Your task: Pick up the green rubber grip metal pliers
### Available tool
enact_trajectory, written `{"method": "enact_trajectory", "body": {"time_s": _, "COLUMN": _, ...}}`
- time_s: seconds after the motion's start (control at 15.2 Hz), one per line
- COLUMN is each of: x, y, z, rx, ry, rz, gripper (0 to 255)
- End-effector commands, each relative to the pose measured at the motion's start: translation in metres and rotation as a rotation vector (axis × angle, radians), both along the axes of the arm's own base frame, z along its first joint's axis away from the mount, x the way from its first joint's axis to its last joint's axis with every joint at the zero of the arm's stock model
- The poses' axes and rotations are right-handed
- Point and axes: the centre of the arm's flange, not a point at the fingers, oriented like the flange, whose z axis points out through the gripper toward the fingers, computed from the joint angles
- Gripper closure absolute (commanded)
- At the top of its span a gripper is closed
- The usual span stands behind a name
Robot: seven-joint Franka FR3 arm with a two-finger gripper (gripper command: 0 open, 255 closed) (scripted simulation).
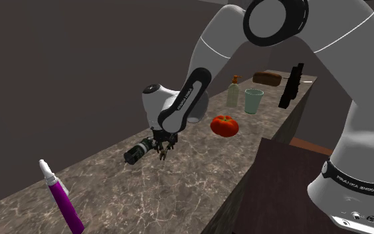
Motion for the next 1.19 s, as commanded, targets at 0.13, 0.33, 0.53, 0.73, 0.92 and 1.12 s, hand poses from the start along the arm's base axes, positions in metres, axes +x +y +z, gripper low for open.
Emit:
{"method": "enact_trajectory", "body": {"time_s": 0.13, "x": 0.000, "y": 0.000, "z": -0.001, "rx": 0.000, "ry": 0.000, "rz": 0.000, "gripper": 255}}
{"method": "enact_trajectory", "body": {"time_s": 0.33, "x": 0.000, "y": 0.000, "z": -0.001, "rx": 0.000, "ry": 0.001, "rz": 0.000, "gripper": 255}}
{"method": "enact_trajectory", "body": {"time_s": 0.53, "x": 0.000, "y": -0.001, "z": 0.004, "rx": 0.000, "ry": 0.000, "rz": 0.000, "gripper": 255}}
{"method": "enact_trajectory", "body": {"time_s": 0.73, "x": 0.000, "y": -0.001, "z": 0.020, "rx": 0.000, "ry": 0.000, "rz": 0.000, "gripper": 255}}
{"method": "enact_trajectory", "body": {"time_s": 0.92, "x": 0.000, "y": -0.001, "z": 0.036, "rx": 0.000, "ry": 0.000, "rz": 0.000, "gripper": 255}}
{"method": "enact_trajectory", "body": {"time_s": 1.12, "x": 0.000, "y": -0.001, "z": 0.052, "rx": 0.000, "ry": 0.000, "rz": 0.000, "gripper": 255}}
